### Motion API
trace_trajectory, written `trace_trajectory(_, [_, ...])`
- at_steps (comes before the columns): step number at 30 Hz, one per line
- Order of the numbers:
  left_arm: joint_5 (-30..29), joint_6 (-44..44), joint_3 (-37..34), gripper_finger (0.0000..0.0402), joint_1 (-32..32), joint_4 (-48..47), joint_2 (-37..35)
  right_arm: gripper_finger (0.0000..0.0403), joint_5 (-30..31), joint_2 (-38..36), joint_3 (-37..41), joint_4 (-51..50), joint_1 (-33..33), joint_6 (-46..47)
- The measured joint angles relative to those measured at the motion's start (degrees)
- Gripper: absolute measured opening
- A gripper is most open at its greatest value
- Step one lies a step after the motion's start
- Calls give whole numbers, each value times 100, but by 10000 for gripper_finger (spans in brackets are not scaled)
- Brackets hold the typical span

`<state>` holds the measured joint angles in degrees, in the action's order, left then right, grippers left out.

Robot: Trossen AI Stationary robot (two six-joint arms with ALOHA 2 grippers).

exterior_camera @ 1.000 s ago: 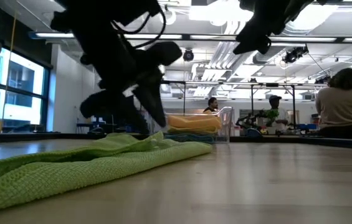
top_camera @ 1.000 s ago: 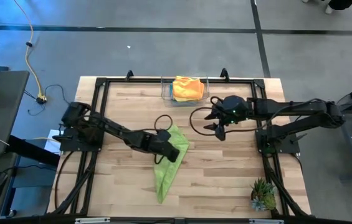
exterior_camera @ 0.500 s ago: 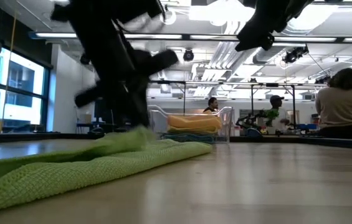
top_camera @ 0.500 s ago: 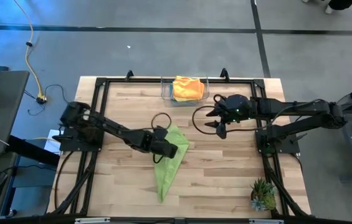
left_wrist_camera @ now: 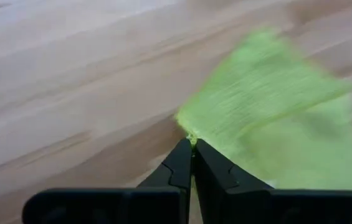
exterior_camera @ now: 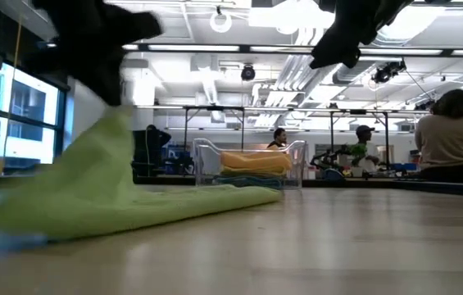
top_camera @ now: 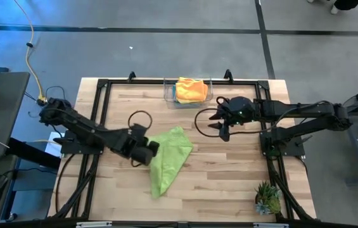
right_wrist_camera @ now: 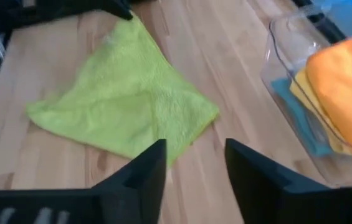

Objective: Fold microfiber towels
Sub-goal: Fold the green towel

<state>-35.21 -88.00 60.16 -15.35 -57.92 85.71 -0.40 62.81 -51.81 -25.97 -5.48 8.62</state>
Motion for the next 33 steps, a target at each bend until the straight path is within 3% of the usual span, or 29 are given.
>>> trace_trajectory(8, [493, -1364, -737, 15, -564, -56, -18, 26, -4, 331, -2, 166, 102, 53])
trace_trajectory(11, [840, -1366, -893, 43, -584, -156, -105, 6, -49, 556, -2, 298, 247, 54])
trace_trajectory(15, [868, -1060, -913, 92, -582, -95, -403, 18, -580, 1001, -2, 764, 354, 361])
trace_trajectory(20, [267, -468, -968, 124, -713, 75, -977, 21, -1119, 1807, -2, 1562, 415, 1079])
trace_trajectory(24, [-112, -27, -1329, 105, -1005, 838, -1494, 37, -1630, 2551, -97, 2077, 421, 1354])
trace_trajectory(27, [-149, 410, -1602, 76, -1183, 1527, -1774, 71, -1672, 3087, -369, 2073, 475, 1347])
trace_trajectory(33, [-103, 779, -1729, 19, -1410, 1795, -1979, 150, -1674, 4207, -1252, 1775, 459, 1225])
